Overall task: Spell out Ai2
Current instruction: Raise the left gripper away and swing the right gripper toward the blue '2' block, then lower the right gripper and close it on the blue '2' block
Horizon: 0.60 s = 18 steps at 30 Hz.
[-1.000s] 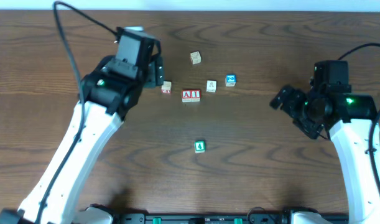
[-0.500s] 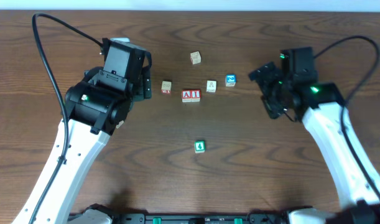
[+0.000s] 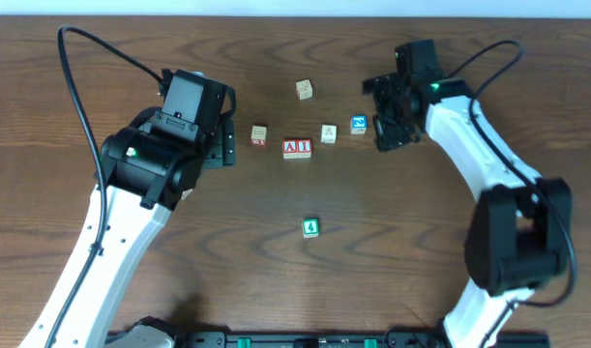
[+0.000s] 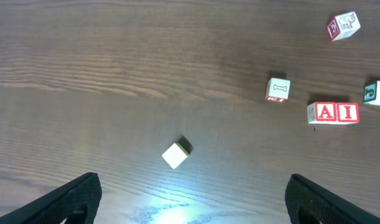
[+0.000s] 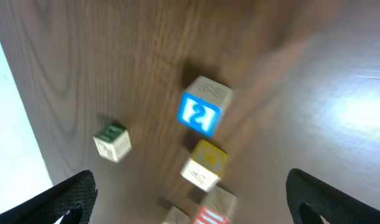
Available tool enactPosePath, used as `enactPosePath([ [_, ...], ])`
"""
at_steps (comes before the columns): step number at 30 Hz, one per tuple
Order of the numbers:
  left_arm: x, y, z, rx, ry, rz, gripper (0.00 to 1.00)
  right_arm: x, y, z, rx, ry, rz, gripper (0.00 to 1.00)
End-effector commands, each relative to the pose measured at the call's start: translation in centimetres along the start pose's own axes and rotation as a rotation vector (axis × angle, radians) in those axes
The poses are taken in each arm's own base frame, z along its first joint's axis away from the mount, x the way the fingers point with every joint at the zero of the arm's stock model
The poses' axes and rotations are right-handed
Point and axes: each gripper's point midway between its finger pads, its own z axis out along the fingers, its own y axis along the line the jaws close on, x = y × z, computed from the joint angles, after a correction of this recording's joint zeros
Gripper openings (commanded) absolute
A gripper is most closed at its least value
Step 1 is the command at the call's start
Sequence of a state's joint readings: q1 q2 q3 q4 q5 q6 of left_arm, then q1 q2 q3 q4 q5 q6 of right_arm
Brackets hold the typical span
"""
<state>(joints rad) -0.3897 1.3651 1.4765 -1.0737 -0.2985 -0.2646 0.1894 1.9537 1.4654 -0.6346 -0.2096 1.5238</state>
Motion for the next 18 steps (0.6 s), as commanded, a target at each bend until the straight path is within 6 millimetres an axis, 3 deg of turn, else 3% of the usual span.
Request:
enactPosePath([
  [1,-0.1,0.1,-0.4,0.006,-0.009,-0.012,0.95,0.9,0.5,1.5,0.002,0.047,0.077,0.96],
  [6,-0.2,0.1,-0.4,0.006,-0.009,-0.012,0.95,0.6,0.2,3.5,0.011,0.056,0.101,0.96],
  [18,-0.2,0.1,-0.4,0.007,-0.012,-0.013,0.96,0.4,-0.7,5.0,0.043,0.012,0.089,0.93],
])
